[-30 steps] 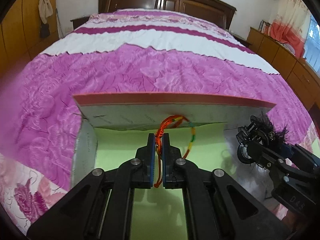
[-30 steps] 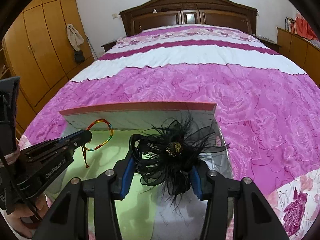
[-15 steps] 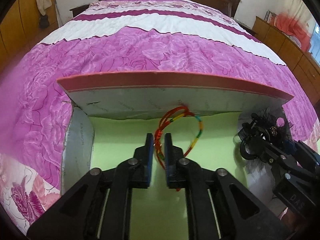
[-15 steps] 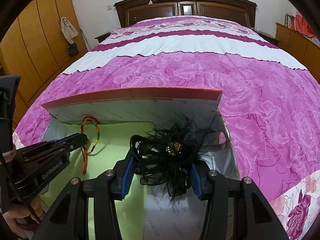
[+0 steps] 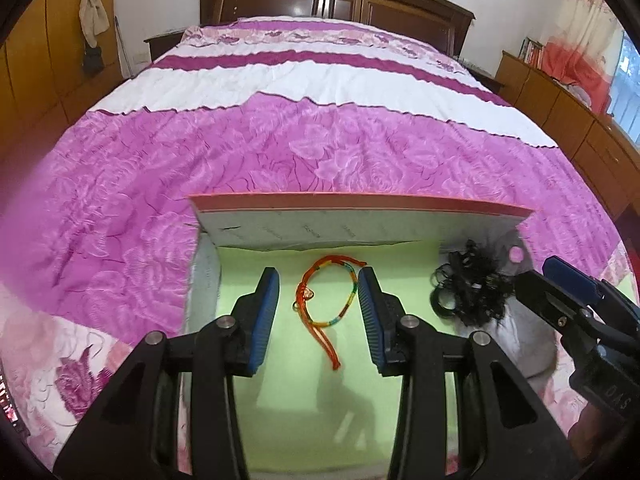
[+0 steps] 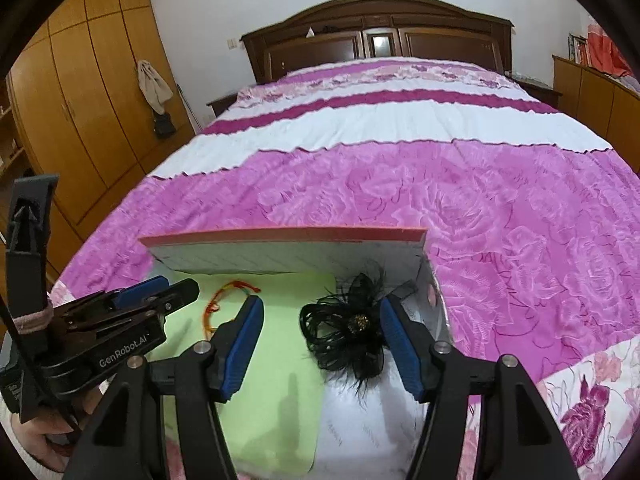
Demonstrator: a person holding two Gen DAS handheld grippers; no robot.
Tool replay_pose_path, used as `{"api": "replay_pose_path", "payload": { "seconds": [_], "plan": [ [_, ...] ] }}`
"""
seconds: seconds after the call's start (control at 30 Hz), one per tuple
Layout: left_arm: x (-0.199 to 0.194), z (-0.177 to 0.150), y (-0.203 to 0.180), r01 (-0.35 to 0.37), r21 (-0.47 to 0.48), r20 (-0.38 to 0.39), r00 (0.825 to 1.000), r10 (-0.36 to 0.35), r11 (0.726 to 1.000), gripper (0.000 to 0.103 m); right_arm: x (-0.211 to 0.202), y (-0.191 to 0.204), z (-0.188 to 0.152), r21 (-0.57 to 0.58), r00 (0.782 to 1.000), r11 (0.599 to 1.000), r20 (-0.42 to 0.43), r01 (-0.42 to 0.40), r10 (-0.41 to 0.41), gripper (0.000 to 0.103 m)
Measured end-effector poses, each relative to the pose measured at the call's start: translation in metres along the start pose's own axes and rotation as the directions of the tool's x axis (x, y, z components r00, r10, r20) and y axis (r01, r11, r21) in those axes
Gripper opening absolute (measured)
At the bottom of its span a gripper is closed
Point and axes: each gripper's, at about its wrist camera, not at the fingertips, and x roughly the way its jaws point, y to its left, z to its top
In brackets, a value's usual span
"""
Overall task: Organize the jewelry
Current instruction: 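Carry the bracelet and feathered clip into the pink box and open both tools, then grasp the gold earring with the left tool while the right tool grasps the green bead pendant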
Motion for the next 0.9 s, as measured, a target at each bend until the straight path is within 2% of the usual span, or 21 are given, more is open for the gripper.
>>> {"api": "replay_pose_path", "payload": {
  "seconds": [0.5, 0.9],
  "plan": [
    [-0.06, -0.026, 0.008, 0.046, -0.019, 0.021, 0.999, -0.046, 0.999, 0.034, -0.074, 0.007, -0.029, 0.009, 0.999, 1.0, 0.051, -0.01, 0.01, 0.064],
    [-0.073, -0.065, 0.023, 0.045, -0.06, -0.014, 0.999, -0.046, 0.997, 0.035, -0.093, 0.0, -0.066, 0.025, 1.0, 1.0, 0.008, 0.008, -0.008, 0.064]
  ]
}}
